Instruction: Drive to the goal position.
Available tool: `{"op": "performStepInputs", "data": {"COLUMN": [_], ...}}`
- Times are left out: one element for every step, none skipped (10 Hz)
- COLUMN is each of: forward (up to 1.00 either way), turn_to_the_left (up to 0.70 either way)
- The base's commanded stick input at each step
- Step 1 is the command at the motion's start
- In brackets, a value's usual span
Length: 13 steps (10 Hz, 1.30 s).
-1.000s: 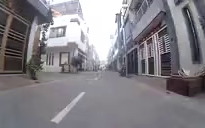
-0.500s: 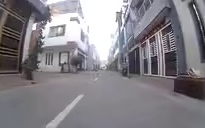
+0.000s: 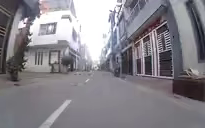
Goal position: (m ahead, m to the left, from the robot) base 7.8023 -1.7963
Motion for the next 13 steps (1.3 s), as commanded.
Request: {"op": "performStepInputs", "data": {"forward": [0.7,0.7,0.7,0.7,0.7,0.7,0.7,0.7,0.7,0.7,0.7,0.7,0.7], "turn_to_the_left": [0.0,0.0,0.0,0.0,0.0,0.0,0.0,0.0,0.0,0.0,0.0,0.0,0.0]}}
